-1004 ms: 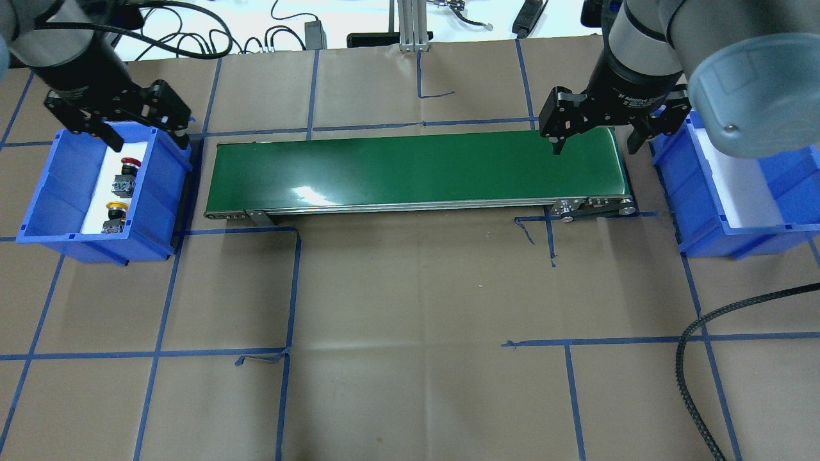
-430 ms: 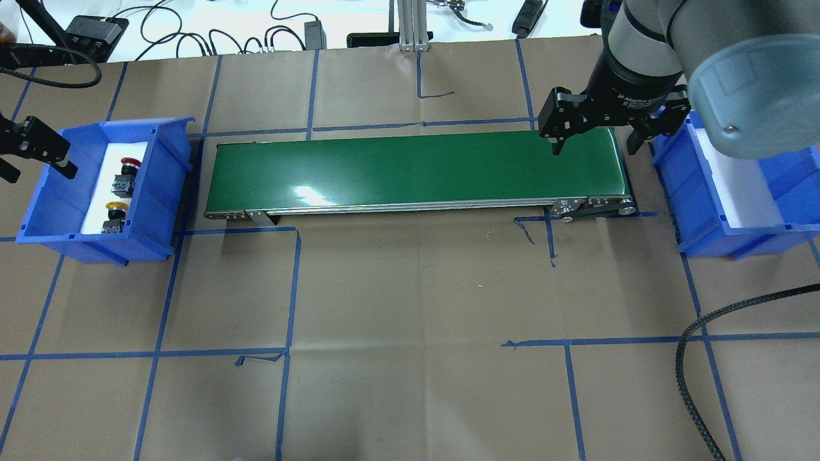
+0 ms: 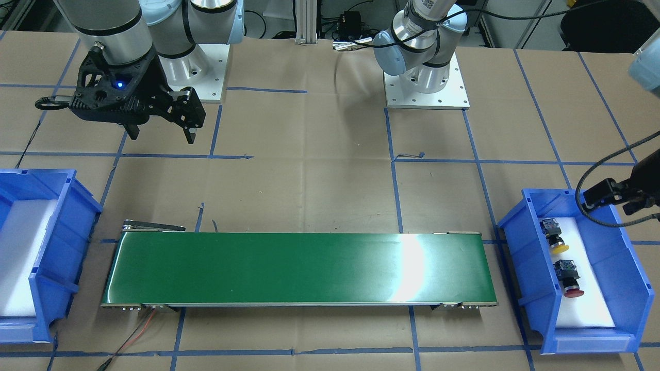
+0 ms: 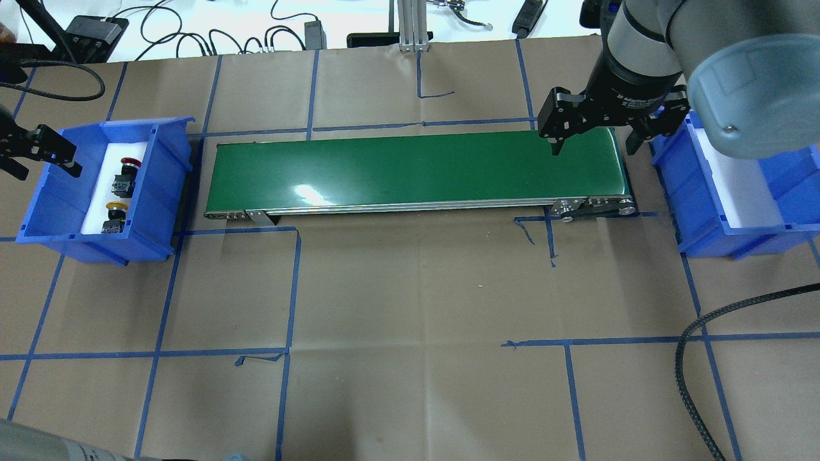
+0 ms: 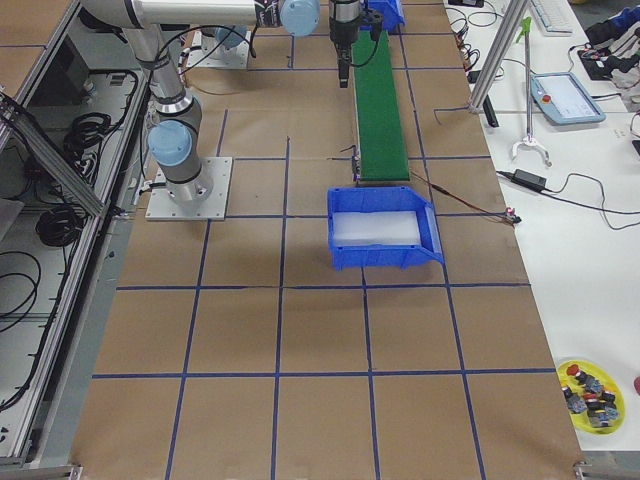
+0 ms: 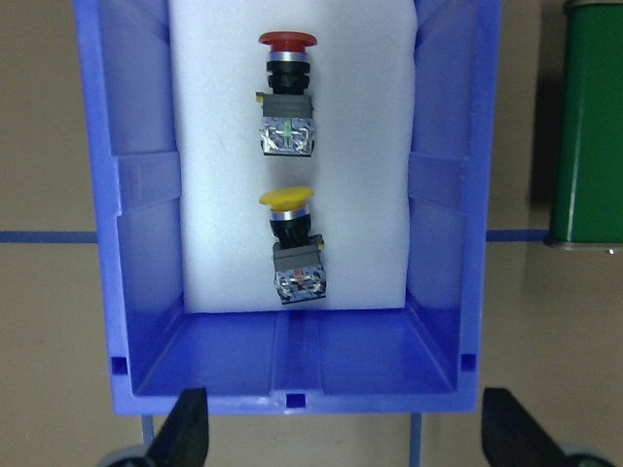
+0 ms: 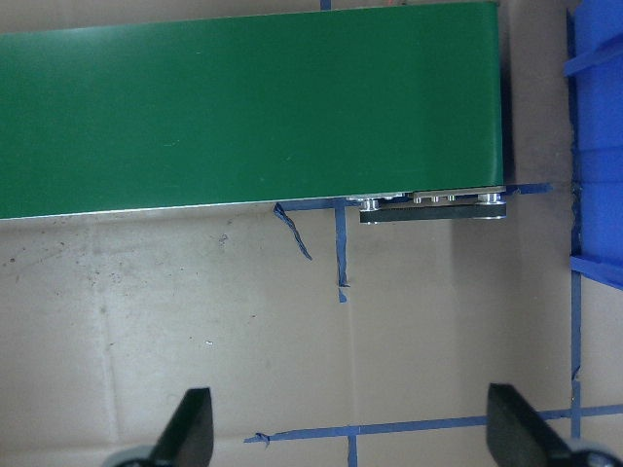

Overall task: Transport two buttons from left to right
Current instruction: 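Lower the left gripper into the bin and grasp the yellow button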

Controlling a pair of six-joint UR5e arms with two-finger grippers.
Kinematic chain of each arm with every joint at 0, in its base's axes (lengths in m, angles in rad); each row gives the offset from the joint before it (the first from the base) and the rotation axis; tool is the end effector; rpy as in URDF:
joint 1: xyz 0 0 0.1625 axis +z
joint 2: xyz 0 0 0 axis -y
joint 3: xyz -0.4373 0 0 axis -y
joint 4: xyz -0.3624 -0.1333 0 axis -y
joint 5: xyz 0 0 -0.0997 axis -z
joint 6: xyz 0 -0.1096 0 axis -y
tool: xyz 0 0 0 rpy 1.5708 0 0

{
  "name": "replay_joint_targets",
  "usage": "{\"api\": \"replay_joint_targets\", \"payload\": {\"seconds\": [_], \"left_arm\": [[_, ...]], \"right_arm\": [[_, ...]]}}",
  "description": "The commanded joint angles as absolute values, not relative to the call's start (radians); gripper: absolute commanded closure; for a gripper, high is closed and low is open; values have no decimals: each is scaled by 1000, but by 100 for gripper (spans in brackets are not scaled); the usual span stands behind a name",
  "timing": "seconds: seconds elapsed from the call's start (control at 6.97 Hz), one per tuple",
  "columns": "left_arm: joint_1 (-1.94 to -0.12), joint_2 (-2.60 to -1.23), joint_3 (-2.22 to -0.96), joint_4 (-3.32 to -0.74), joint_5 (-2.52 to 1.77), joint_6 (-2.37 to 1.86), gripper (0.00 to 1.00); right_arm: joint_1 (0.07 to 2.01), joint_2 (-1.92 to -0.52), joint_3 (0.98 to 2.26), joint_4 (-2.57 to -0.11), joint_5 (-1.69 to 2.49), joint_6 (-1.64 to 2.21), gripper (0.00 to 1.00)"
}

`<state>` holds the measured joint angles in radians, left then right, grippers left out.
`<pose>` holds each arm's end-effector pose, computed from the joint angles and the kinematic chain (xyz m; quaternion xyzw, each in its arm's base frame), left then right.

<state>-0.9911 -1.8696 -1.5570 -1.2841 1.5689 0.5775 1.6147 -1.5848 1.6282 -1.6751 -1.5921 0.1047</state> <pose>0.2040 -0.5554 0.3691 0.0011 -1.0000 0.0012 0.0003 0.1511 -0.4559 0.4807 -0.0307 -0.9990 0.0312 0.0084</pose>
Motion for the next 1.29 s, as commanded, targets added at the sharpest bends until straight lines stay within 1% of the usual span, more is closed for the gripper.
{"api": "replay_joint_targets", "payload": {"seconds": [0.0, 0.14, 0.29, 0.57, 1.0, 1.15], "left_arm": [[-996, -1916, -1607, -1177, 1563, 572, 0], [-994, -1922, -1684, -1060, 1566, 574, 0], [-994, -1939, -1734, -999, 1571, 574, 0], [-993, -1979, -1776, -950, 1565, 572, 0], [-989, -1991, -1792, -942, 1565, 572, 1], [-989, -1993, -1790, -940, 1566, 572, 15]], "right_arm": [[1614, -1583, 1629, -1675, -1591, 107, 0], [1614, -1582, 1629, -1675, -1591, 107, 0], [1614, -1580, 1629, -1675, -1589, 107, 0], [1614, -1578, 1629, -1675, -1589, 109, 0], [1615, -1577, 1629, -1675, -1589, 109, 0], [1615, -1577, 1629, -1675, -1591, 109, 0]]}}
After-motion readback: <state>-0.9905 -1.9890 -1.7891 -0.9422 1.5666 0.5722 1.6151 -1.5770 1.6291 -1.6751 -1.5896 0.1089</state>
